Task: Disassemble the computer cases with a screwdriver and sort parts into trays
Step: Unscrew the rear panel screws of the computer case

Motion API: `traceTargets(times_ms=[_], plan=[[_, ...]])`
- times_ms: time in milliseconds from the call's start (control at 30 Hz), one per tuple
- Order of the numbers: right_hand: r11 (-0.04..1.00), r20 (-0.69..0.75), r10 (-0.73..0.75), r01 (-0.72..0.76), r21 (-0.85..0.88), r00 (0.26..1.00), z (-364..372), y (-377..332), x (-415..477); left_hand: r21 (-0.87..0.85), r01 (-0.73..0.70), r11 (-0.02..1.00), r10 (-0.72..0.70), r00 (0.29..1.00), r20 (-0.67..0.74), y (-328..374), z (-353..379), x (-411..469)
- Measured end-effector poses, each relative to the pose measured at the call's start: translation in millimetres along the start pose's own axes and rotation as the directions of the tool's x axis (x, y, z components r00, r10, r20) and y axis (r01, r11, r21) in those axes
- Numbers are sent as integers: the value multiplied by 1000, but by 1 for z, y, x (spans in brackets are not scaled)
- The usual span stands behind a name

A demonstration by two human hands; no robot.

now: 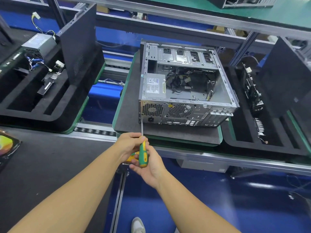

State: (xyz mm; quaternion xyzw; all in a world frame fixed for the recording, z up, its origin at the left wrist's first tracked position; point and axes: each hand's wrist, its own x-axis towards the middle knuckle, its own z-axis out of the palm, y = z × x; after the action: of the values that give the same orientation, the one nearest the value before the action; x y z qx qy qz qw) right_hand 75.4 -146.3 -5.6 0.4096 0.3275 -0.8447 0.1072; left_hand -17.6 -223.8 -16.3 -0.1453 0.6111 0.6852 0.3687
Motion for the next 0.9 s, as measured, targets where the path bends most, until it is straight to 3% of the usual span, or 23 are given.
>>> traceTargets(times_ms=[167,333,500,700,900], plan=[[997,-42,-28,24,-76,999,-6,0,4,37,52,998,-55,993,104,1,-6,3],[989,-105,-114,103,-105,988,-7,6,10,-82,-74,994,59,985,-163,17,6,28],[981,-107,-125,106,-165,986,-7,7,13,-116,-41,992,12,971,-239,29,22,52],[971,-92,-125,103,-217,988,-13,7,14,-108,-47,993,21,972,-232,23,22,62],[874,-51,-239,192,-446,970,-36,3,7,-140,-66,988,40,983,-176,22,28,56]])
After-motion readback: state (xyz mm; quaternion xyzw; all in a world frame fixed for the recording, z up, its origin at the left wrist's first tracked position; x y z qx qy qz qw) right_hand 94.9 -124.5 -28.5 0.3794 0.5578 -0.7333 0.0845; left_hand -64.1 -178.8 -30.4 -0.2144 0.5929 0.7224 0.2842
